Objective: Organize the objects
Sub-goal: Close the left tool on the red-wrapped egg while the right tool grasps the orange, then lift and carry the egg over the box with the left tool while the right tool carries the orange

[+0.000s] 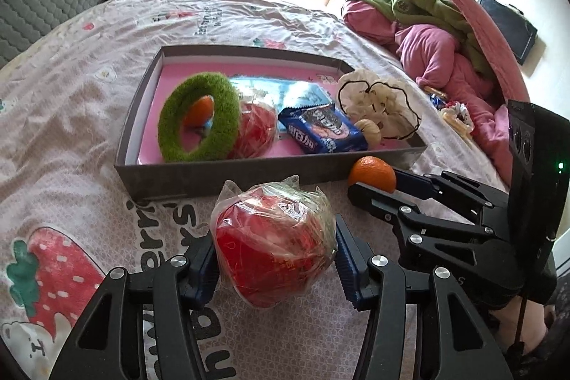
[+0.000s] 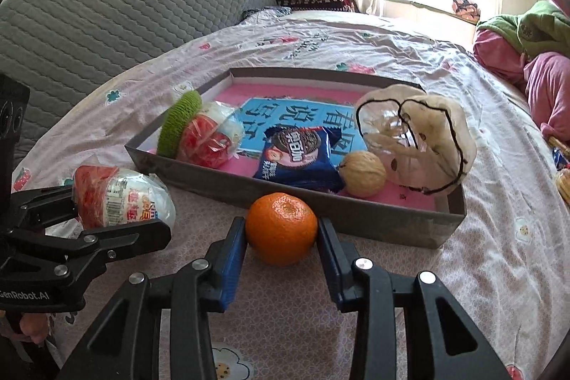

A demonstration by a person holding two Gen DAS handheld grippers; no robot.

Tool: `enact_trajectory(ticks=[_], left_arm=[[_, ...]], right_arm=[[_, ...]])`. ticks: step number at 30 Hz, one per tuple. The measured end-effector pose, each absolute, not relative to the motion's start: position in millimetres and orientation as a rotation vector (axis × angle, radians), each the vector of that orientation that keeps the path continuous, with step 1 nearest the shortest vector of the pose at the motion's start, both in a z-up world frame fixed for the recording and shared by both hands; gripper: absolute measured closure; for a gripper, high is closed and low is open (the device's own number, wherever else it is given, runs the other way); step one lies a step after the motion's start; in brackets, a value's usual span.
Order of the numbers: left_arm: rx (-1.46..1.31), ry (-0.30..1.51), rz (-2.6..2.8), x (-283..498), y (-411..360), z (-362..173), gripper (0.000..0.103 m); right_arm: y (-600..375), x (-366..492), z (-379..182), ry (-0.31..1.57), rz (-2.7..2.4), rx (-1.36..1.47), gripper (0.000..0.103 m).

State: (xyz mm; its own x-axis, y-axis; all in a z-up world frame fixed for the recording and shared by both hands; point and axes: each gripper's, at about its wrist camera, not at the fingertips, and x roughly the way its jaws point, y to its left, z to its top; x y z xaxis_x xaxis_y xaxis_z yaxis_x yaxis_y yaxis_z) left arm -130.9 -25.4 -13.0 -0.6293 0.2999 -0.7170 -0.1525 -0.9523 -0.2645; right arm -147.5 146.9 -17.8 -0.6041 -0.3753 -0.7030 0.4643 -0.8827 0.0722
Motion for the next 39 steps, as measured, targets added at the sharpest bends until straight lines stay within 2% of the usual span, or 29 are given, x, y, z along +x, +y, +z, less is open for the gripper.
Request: enact_trajectory(ticks=[20,39], left_arm=[[-1.084,-0.179,2.728,-130,-25,21,0.046],[-0.98,-0.071,2.812,-176,9,60,0.046]], right_arm=[[157,-136,15,0.148,-2.511,0.894,0.063],[198,-162,60,0.14,-2.637,0.75,0.063]])
